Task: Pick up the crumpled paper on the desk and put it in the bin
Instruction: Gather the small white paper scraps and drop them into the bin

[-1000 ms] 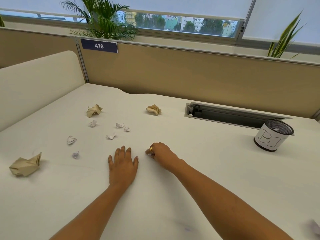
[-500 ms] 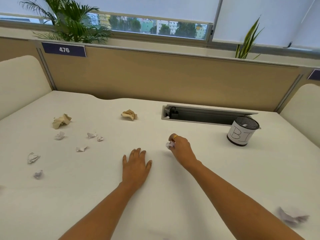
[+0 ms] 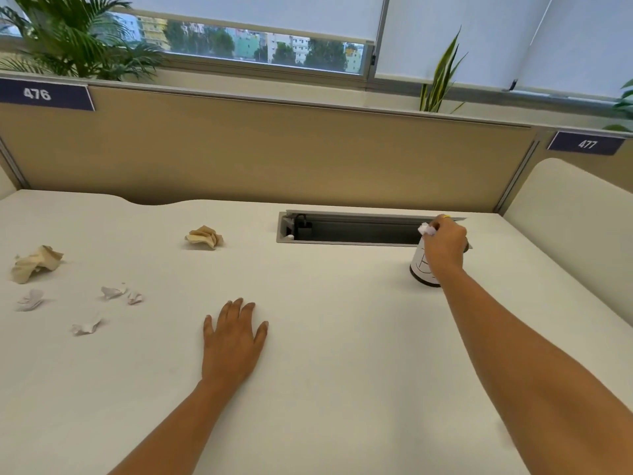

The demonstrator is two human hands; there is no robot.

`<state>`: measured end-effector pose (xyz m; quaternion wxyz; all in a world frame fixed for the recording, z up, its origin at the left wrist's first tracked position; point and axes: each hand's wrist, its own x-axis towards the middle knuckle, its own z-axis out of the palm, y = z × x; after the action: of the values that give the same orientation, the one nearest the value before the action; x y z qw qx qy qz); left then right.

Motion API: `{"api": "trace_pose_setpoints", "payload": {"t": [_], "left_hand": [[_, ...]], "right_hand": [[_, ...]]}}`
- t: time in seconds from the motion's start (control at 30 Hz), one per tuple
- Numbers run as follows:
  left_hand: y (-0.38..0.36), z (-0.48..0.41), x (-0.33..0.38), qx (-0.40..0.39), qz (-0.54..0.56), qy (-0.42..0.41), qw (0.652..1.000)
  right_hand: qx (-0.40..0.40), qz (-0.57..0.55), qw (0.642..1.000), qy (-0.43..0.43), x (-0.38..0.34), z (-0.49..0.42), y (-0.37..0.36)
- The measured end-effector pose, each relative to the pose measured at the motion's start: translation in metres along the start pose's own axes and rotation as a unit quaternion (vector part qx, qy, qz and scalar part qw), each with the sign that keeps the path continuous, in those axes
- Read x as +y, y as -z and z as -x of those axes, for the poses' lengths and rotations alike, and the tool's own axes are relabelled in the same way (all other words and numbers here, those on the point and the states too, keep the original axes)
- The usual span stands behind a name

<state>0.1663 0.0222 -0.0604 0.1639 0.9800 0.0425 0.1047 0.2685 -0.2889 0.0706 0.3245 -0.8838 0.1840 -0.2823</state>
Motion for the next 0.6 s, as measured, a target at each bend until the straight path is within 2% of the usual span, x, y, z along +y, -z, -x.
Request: {"api": "trace_pose_setpoints", "payload": {"t": [0.07, 0.23, 0.33, 0.47, 0.6], "left_hand": [[-0.002, -0.001, -0.001, 0.012, -0.014, 0.0, 1.0], [-0.004, -0.002, -0.001, 0.012, -0.014, 0.007, 1.0], [-0.005, -0.003, -0.002, 0.005, -0.018, 0.008, 1.0], [-0.005, -0.003, -0.004, 0.005, -0.017, 0.007, 1.0], [-0.006, -0.002, -0.004, 0.01, -0.01, 0.003, 1.0]], "right_hand": [[0.006, 0.013, 0.999, -0.037, 0.006, -0.007, -0.001], [-0.042, 0.11, 0.99, -0.073, 0.012, -0.02, -0.007], [-0.085, 0.181, 0.978, -0.058, 0.012, -0.02, -0.008], [-0.104, 0.205, 0.973, -0.023, 0.014, -0.017, -0.009], [-0.063, 0.21, 0.975, 0.045, 0.02, -0.015, -0.012]]}}
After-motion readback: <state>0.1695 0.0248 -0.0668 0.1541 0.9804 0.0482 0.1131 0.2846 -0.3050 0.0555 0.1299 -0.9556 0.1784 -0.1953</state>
